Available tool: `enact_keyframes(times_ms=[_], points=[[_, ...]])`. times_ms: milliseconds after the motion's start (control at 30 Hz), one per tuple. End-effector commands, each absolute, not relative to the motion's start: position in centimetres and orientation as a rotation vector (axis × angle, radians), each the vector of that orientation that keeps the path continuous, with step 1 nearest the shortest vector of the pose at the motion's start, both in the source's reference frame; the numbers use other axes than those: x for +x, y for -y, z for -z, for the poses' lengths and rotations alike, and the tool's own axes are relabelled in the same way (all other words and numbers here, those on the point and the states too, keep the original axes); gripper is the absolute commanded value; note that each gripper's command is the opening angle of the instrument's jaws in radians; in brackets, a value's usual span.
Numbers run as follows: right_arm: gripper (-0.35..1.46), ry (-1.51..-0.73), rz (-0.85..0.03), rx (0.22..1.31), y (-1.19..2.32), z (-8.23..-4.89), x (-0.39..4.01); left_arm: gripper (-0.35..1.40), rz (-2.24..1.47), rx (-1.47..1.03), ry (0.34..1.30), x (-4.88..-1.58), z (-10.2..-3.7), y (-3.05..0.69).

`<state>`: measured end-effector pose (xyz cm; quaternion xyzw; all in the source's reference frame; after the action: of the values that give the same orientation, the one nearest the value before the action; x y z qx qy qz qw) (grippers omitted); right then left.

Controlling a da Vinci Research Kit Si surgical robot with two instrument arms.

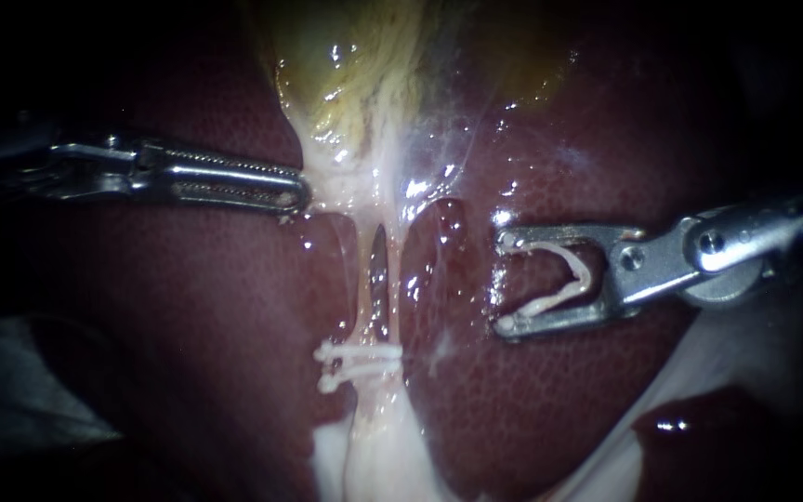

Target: Clipping third clip left tube

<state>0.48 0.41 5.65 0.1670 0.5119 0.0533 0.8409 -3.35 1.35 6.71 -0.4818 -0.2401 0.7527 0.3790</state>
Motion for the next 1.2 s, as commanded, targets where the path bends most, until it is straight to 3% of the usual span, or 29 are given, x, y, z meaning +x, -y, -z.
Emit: enact_keyframes(times_ms=[33,567,933,1200], points=[[0.50,-1.082,-0.112,0.353,-0.41,-5.65,0.48,-0.35,-1.921,-1.233,0.616,-3.33,-6.68,-1.36],[0.50,-1.083,-0.111,0.353,-0.40,-5.64,0.47,-0.35,-1.836,-1.299,0.626,-2.90,-5.98,-1.61],[0.50,-1.085,-0.114,0.351,-0.39,-5.63,0.52,-0.35,-1.833,-1.300,0.622,-2.87,-5.93,-1.58],[0.50,-1.080,-0.205,0.416,-0.37,-5.64,0.78,-0.35,-1.833,-1.300,0.620,-2.89,-5.94,-1.57]])
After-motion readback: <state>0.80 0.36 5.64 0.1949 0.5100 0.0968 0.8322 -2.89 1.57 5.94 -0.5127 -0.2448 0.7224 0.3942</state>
